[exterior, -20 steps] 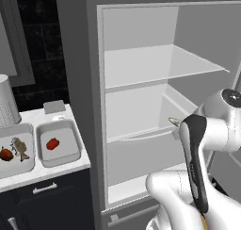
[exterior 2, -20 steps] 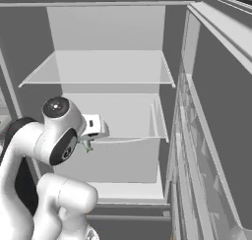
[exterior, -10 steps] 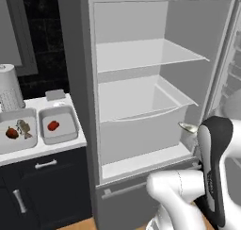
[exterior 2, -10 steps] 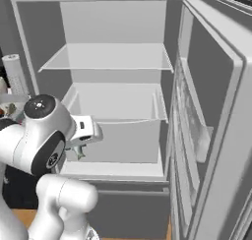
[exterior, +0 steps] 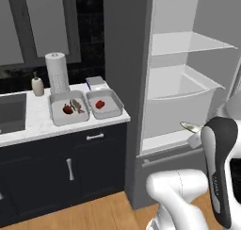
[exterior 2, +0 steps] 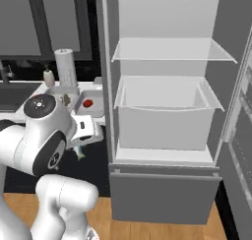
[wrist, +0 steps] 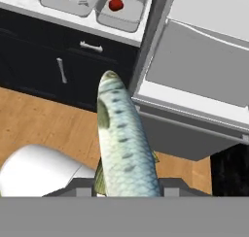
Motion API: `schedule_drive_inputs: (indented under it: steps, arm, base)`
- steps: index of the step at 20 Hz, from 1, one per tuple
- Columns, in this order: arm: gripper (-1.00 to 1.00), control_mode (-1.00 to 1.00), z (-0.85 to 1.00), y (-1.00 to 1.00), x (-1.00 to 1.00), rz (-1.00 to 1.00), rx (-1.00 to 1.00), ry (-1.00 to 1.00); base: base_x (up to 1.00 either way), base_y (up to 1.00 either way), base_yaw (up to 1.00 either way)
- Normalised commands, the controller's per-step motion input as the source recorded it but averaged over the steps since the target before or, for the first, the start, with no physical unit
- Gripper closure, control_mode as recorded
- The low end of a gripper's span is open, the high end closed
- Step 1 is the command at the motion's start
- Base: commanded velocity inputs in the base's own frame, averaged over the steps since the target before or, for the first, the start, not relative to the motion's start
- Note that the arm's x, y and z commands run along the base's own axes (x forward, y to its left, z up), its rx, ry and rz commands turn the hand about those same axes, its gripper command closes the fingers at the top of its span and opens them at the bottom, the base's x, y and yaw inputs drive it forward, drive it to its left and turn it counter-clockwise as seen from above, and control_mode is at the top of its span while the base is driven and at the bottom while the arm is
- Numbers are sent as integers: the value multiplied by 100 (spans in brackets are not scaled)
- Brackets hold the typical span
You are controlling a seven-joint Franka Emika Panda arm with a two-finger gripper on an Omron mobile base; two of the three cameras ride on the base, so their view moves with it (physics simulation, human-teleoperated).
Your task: Place one bell pepper and one fish in each tupperware on the nearby counter, to pack two identical lunches.
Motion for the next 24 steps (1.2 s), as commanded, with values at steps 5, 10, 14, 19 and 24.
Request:
schedule_drive_inputs:
  steps: [5,10,14,19,24]
  arm:
    - [100,100,0,0,0,0,0,0]
    - [100,100,0,0,0,0,0,0]
    - [100,100,0,0,0,0,0,0]
    - [100,-100,-1,0,18,-4,0,0]
    - [100,-100,-17,-13,89,-17,0,0]
  base:
    - [56,100,-2]
    - [97,99,-11]
    - [100,62,-23]
    - [75,7,-18]
    - [0,0,0]
